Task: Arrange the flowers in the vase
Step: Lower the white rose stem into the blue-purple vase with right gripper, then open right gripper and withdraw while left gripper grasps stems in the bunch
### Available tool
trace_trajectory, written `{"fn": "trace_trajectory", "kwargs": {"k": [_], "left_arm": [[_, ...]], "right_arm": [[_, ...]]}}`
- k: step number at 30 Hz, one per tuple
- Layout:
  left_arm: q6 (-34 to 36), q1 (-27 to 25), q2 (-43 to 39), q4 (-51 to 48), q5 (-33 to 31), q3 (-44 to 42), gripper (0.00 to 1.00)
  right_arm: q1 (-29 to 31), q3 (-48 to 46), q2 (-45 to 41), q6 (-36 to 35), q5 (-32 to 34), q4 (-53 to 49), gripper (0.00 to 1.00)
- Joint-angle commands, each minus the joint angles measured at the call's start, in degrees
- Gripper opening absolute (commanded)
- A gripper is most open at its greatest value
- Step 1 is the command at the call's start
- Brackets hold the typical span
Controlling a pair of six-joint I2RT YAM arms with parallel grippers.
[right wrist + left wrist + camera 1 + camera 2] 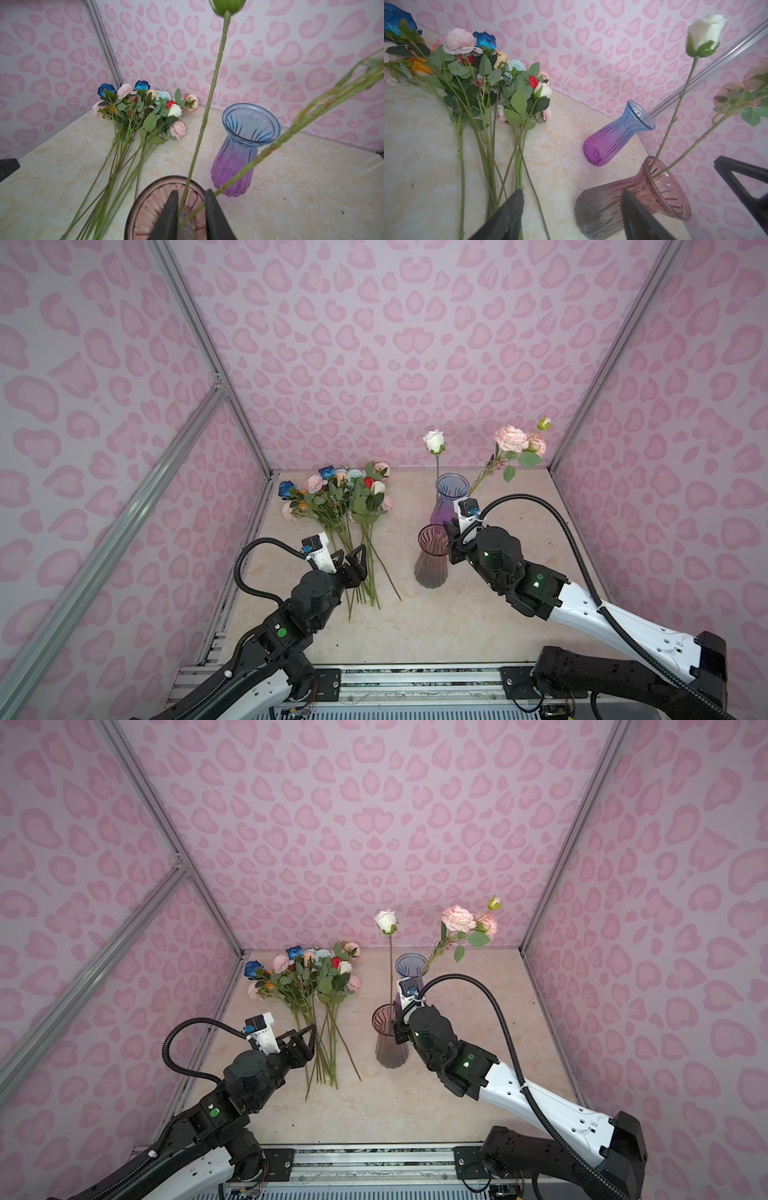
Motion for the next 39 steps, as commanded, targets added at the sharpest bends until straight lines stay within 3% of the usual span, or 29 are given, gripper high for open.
{"fn": "trace_trajectory", "kwargs": {"k": [1, 8, 15, 24, 31, 39], "left_arm": [[-1.0, 0.1, 2.6, -2.7, -4.0, 1.3, 0.74], [-1.6, 1.8, 14.9, -8.5, -5.9, 6.3, 0.72], [2.0, 9.3, 34.1, -12.9, 3.9, 15.2, 0.51], [8.4, 12.2, 59.1, -21.3, 0.3, 32.9, 0.37], [10.2, 13.3, 65.6, -21.9, 0.0, 34.8, 0.37], [11.1, 13.9, 67.4, -21.3, 2.6, 34.9, 0.16]], "right_arm": [[0.6, 0.0, -1.5, 0.7, -0.3, -0.8, 0.25], [4.5, -0.6, -6.0, 0.0, 2.9, -1.2, 0.25], [5.3, -2.9, -9.1, 0.8, 5.0, -1.9, 0.25], [5.3, -6.0, -12.1, 2.5, 6.1, -2.5, 0.25], [5.0, -8.7, -15.8, 3.8, 7.2, -3.4, 0.26], [4.5, -8.9, -15.9, 3.7, 6.8, -3.5, 0.26]]}}
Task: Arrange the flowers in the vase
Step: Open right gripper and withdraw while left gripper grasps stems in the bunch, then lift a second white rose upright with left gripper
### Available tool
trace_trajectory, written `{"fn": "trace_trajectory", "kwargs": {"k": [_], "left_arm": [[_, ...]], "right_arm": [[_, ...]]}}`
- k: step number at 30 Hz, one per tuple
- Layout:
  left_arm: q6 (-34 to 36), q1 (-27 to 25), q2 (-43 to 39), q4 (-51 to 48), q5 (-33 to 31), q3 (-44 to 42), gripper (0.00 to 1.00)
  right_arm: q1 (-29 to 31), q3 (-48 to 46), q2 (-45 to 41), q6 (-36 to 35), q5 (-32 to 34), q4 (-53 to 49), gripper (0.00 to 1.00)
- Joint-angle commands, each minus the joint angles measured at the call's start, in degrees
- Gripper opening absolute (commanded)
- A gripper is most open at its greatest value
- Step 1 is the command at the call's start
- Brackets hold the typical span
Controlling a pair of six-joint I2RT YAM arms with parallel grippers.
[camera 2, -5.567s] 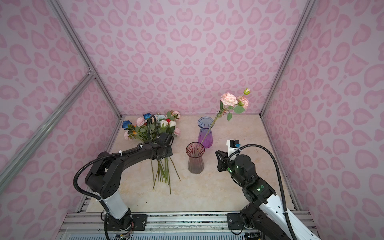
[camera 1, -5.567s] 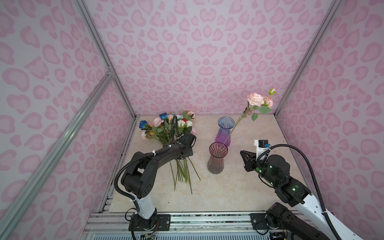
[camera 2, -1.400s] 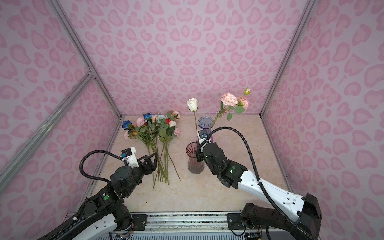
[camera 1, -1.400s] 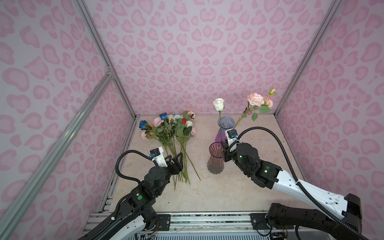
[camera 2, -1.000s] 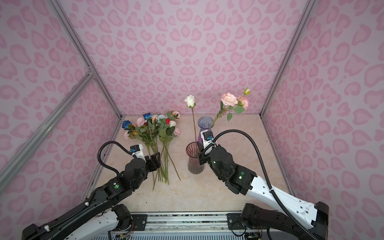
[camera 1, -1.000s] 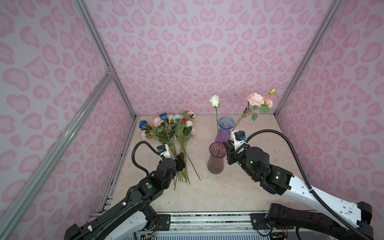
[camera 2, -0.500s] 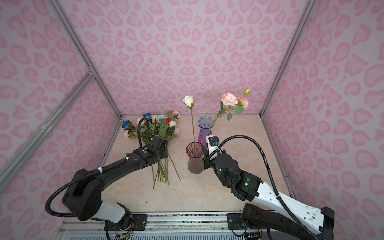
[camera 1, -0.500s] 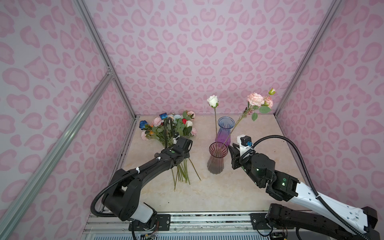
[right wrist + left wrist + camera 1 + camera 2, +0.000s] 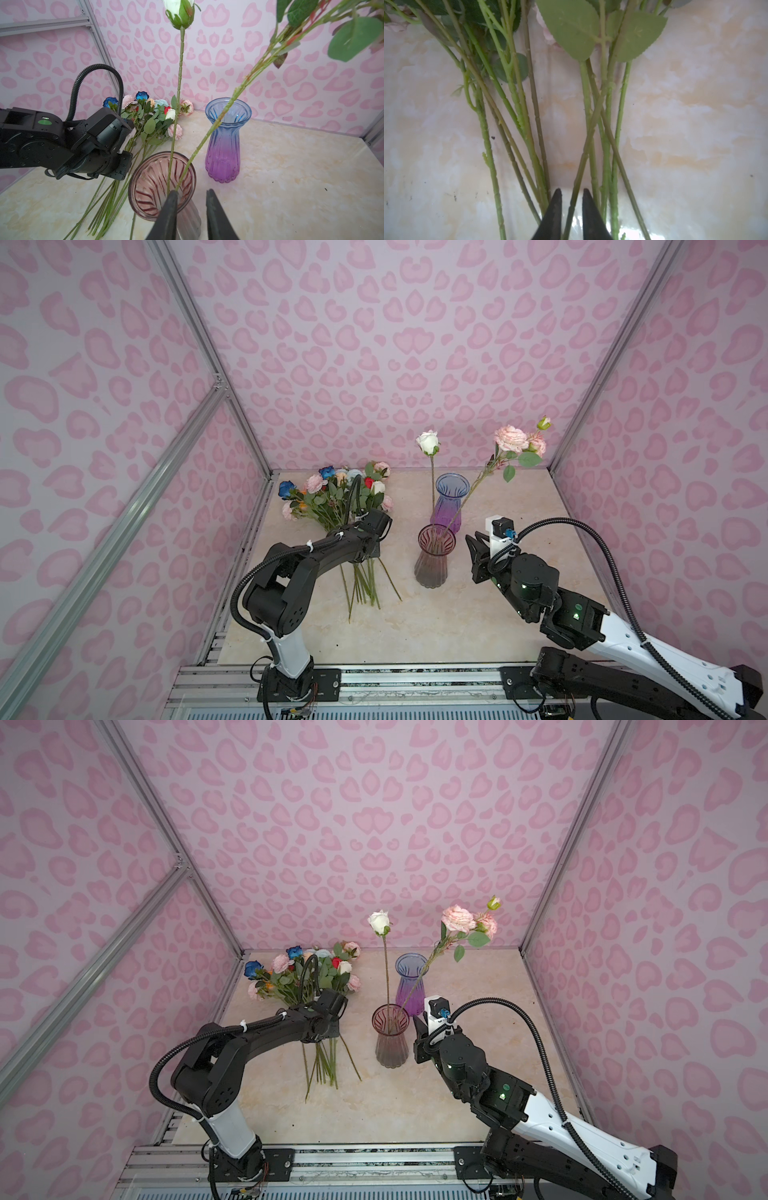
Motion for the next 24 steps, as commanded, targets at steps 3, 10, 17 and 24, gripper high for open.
{"fn": "trace_trajectory", "kwargs": {"k": [3, 10, 17, 24], "left_arm": [[0.5, 0.2, 0.9, -0.8, 1.1, 0.7, 0.15], [0.9, 0.3, -0.7, -0.8, 3.8, 0.4, 0.04], [1.4, 0.1, -11.2, -0.2, 10.6, 0.2, 0.03], [3.2, -1.3, -28.0, 7.4, 16.3, -6.1, 0.03]], "right_arm": [[-0.1, -0.3, -0.2, 0.1, 0.5, 0.2, 0.26], [-0.2, 0.0, -0.9, -0.4, 0.9, 0.1, 0.26], [-0.2, 0.1, -1.9, -0.3, 1.2, 0.3, 0.26], [-0.3, 0.2, -1.8, -0.3, -0.9, 2.2, 0.27]]}}
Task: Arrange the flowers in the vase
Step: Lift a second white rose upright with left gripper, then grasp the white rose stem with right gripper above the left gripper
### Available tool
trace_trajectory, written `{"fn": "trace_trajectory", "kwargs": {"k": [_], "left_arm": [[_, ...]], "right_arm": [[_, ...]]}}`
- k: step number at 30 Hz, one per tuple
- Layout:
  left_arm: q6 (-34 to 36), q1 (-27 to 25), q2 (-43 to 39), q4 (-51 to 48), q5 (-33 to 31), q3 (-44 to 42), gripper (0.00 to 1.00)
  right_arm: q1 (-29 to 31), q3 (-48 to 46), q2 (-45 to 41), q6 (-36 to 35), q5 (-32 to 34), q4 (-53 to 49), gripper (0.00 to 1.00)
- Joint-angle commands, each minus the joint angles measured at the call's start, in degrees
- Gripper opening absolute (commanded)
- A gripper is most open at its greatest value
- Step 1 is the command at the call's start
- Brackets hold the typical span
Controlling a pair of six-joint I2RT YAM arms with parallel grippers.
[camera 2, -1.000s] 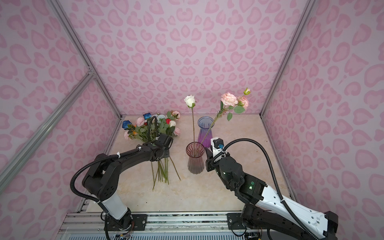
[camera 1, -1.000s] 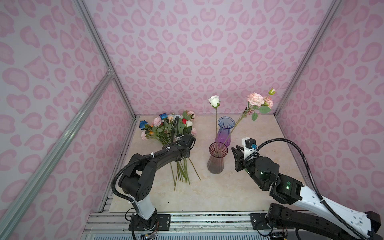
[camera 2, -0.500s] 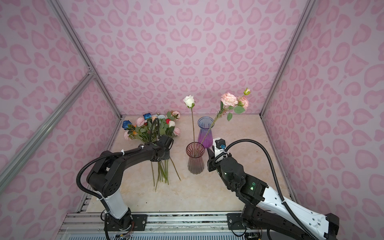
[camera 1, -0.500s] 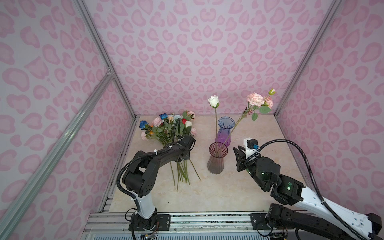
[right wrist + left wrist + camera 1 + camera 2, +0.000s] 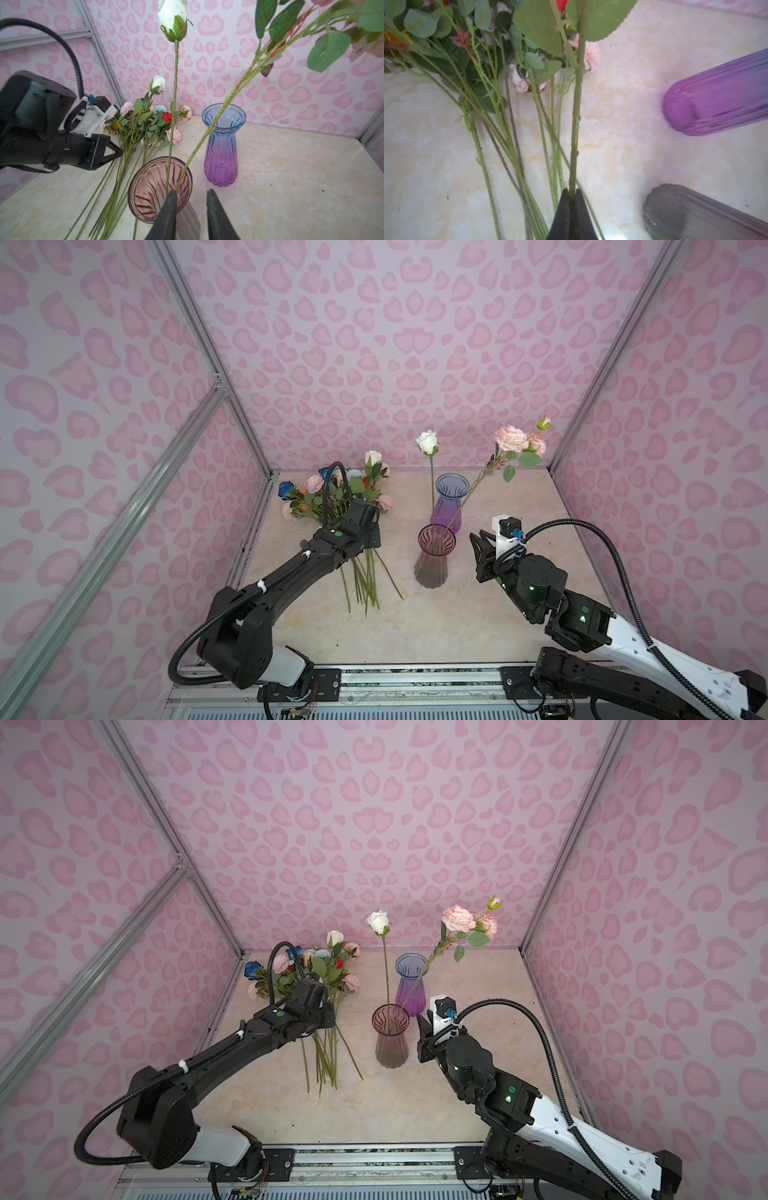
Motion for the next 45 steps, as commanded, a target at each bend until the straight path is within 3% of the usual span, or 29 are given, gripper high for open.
{"fn": "trace_trajectory", "kwargs": {"k": [1, 6, 10, 15, 20, 26, 29, 32, 39, 45], "left_arm": [[2.3, -0.9, -8.8, 8.5, 5.5, -4.8, 0.03], [7.1, -5.6, -26.2, 24.2, 10.9, -16.3, 0.03], [9.4, -6.7, -35.5, 30.0, 15.8, -21.0, 0.03], [9.2, -8.5, -35.6, 31.8, 21.2, -20.4, 0.03], [9.9, -12.8, -33.0, 32.3, 20.3, -18.1, 0.03], [10.1, -15.7, -31.6, 34.3, 19.2, -17.2, 0.03], [10.2, -16.2, -31.3, 34.3, 19.2, -17.1, 0.03], [10.4, -16.6, -31.3, 34.4, 19.4, -17.0, 0.03], [10.6, -17.1, -31.4, 34.3, 19.0, -17.3, 0.03], [9.4, -17.1, -31.7, 33.9, 17.4, -18.2, 0.16]], "right_arm": [[0.0, 0.2, 0.1, -0.1, -2.5, 2.5, 0.28], [0.0, 1.2, 0.7, 0.5, -12.1, 6.0, 0.39], [-0.1, 4.1, 2.6, 1.7, -21.4, 7.4, 0.51], [-0.2, 8.1, 8.1, 5.4, -33.4, 11.2, 0.56], [-0.1, 10.6, 14.0, 9.9, -38.9, 15.6, 0.56], [-0.1, 10.6, 18.6, 13.5, -39.7, 19.4, 0.48], [-0.1, 10.3, 19.8, 14.2, -39.5, 21.0, 0.38], [-0.1, 10.4, 20.8, 15.2, -38.4, 21.7, 0.34], [-0.3, 10.6, 22.6, 16.8, -38.1, 24.7, 0.11], [-0.2, 10.0, 22.1, 17.1, -36.6, 25.1, 0.0]]}}
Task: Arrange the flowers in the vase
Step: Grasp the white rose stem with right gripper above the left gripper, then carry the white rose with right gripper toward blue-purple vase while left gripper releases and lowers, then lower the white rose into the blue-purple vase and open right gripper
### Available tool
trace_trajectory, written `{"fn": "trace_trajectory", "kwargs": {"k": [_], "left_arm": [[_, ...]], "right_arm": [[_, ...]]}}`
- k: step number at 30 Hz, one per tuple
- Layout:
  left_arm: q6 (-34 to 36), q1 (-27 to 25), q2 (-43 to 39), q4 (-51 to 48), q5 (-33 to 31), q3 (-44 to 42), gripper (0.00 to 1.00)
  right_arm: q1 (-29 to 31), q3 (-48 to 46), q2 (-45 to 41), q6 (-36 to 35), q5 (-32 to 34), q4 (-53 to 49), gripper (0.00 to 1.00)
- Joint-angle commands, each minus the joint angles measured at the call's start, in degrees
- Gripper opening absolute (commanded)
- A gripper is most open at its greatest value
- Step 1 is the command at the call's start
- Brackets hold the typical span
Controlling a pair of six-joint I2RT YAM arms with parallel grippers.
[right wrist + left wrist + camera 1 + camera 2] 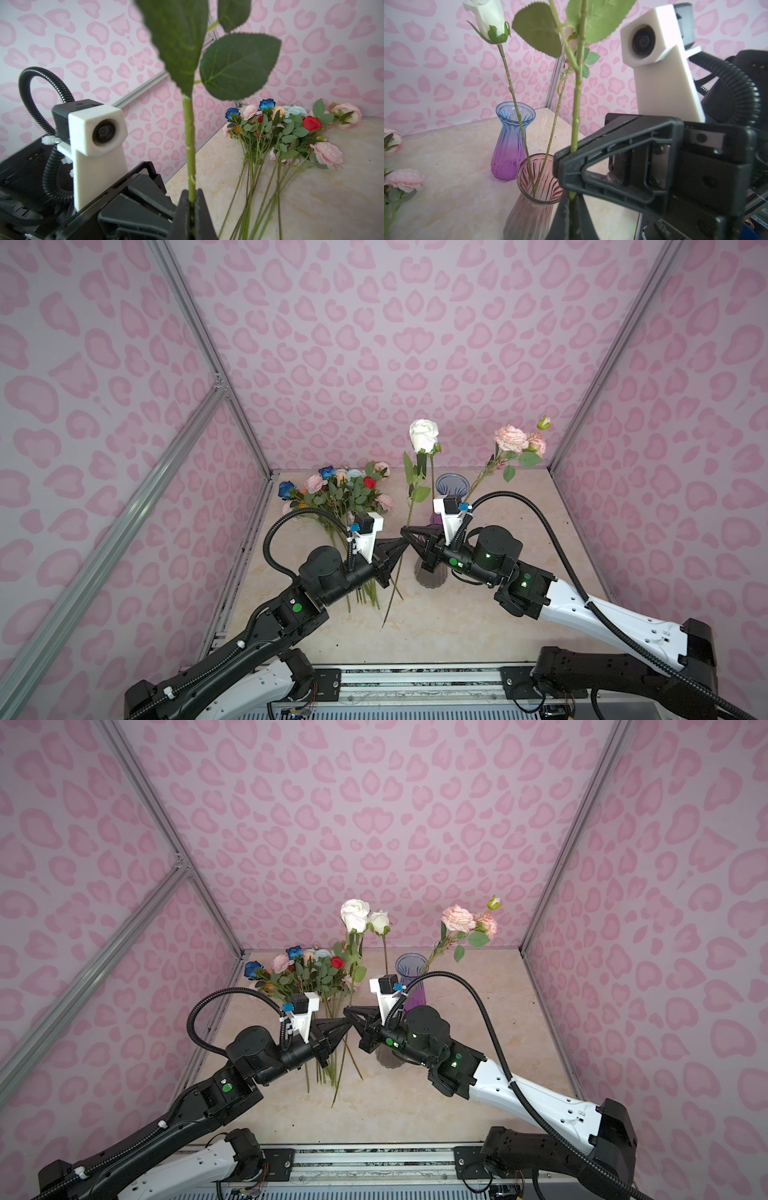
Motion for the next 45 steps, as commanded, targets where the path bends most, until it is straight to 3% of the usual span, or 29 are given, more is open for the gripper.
{"fn": "trace_trajectory", "kwargs": {"k": [1, 4, 10, 14, 18, 21, 27, 34, 45], "left_arm": [[-0.5, 0.0, -0.2, 1.1, -1.2, -0.2, 0.21], [-1.2, 0.0, -0.7, -1.3, -3.0, -0.6, 0.35], [-4.1, 0.0, -7.1, -2.9, -11.5, -6.1, 0.44], [-7.7, 0.0, -14.1, -5.1, -22.0, -11.5, 0.48], [-16.8, 0.0, -21.6, -9.3, -36.4, -17.7, 0.52], [-23.3, 0.0, -27.6, -11.2, -41.1, -22.4, 0.55], [-27.9, 0.0, -36.1, -14.1, -43.0, -27.5, 0.58], [-28.2, 0.0, -38.5, -15.6, -43.3, -28.0, 0.59], [-27.3, 0.0, -37.4, -16.2, -43.1, -27.4, 0.59]], "right_arm": [[0.1, -0.5, -0.5, 0.3, 1.3, 2.7, 0.0], [0.1, 0.0, -1.4, -1.1, 3.0, 1.2, 0.0], [0.1, 1.4, -4.2, -6.8, 9.6, -3.5, 0.0], [0.2, 5.2, -5.8, -13.4, 14.4, -8.4, 0.0], [0.1, 9.8, -6.9, -19.9, 19.0, -11.3, 0.0], [0.1, 12.1, -7.7, -25.8, 22.3, -11.3, 0.0], [-1.1, 14.9, -8.0, -33.7, 30.2, -11.0, 0.0], [-3.2, 13.9, -5.8, -32.9, 31.4, -13.0, 0.0], [-5.2, 5.3, -4.5, -25.7, 30.9, -15.7, 0.04]]}}
